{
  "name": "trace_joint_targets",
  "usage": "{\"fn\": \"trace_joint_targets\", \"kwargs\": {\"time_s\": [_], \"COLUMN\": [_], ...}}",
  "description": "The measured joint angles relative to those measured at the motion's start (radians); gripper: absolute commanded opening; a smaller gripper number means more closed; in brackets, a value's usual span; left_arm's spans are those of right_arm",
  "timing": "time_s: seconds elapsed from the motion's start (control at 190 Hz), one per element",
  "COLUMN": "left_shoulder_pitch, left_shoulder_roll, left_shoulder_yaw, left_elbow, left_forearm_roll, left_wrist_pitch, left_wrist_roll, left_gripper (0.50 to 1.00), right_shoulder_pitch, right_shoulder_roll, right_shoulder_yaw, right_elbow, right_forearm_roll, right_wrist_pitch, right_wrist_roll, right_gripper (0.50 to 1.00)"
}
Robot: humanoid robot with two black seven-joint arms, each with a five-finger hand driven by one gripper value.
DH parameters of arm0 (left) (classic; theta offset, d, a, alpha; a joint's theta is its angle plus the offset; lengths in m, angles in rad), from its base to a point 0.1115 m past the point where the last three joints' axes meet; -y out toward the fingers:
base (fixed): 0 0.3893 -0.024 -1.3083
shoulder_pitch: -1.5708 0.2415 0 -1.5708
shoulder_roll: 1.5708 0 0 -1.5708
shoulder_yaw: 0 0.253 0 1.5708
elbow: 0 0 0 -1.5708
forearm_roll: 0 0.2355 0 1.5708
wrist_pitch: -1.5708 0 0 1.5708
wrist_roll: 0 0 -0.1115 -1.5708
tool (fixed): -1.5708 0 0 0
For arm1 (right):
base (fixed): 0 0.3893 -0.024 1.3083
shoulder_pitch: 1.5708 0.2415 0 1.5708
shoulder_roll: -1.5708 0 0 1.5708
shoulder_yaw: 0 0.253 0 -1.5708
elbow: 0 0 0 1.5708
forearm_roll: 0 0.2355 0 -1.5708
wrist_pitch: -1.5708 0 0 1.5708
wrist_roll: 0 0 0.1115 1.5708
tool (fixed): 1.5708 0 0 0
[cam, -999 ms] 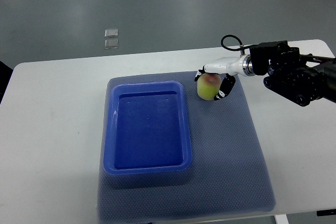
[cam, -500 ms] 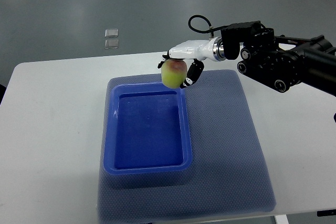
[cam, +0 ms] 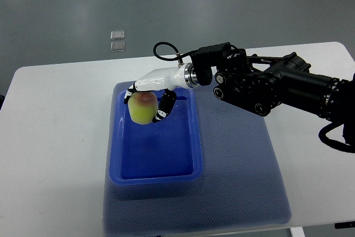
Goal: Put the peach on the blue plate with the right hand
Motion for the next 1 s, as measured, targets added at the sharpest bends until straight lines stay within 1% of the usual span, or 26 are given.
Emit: {"fn": "trace_joint_targets", "kwargs": {"time_s": [0.074, 0.142, 0.184, 0.231, 0.268, 0.373, 0.452, 0.715, 0.999], "left_shoulder_pitch": [0.0, 0.0, 0.0, 0.0, 0.0, 0.0, 0.0, 0.0, 0.0], "left_shoulder_roll": [0.0, 0.0, 0.0, 0.0, 0.0, 0.0, 0.0, 0.0, 0.0], "left_shoulder_yaw": [0.0, 0.0, 0.0, 0.0, 0.0, 0.0, 0.0, 0.0, 0.0], "left_elbow": [0.0, 0.0, 0.0, 0.0, 0.0, 0.0, 0.0, 0.0, 0.0], "left_forearm_roll": [0.0, 0.0, 0.0, 0.0, 0.0, 0.0, 0.0, 0.0, 0.0], "left_wrist_pitch": [0.0, 0.0, 0.0, 0.0, 0.0, 0.0, 0.0, 0.0, 0.0], "left_wrist_roll": [0.0, 0.0, 0.0, 0.0, 0.0, 0.0, 0.0, 0.0, 0.0], "left_gripper": [1.0, 1.0, 1.0, 1.0, 1.0, 1.0, 1.0, 1.0, 1.0], "right_shoulder_pitch": [-0.006, -0.013, -0.016, -0.019, -0.02, -0.025, -0.028, -0.03, -0.035], "right_shoulder_roll": [0.001, 0.001, 0.001, 0.001, 0.001, 0.001, 0.0, -0.024, -0.121], "right_shoulder_yaw": [-0.002, -0.016, -0.031, -0.041, -0.046, -0.05, -0.05, -0.021, 0.15], "right_elbow": [-0.001, -0.001, -0.002, -0.002, -0.002, -0.002, -0.002, -0.003, -0.014], "right_forearm_roll": [-0.001, -0.002, -0.002, -0.002, -0.002, -0.002, 0.0, 0.014, 0.183], "right_wrist_pitch": [0.001, 0.004, 0.005, 0.005, 0.005, 0.004, 0.0, -0.007, -0.013], "right_wrist_roll": [0.001, 0.002, 0.002, 0.003, 0.004, 0.004, 0.004, 0.005, -0.004], "right_gripper": [0.858, 0.864, 0.897, 0.901, 0.913, 0.915, 0.93, 0.93, 0.928]}}
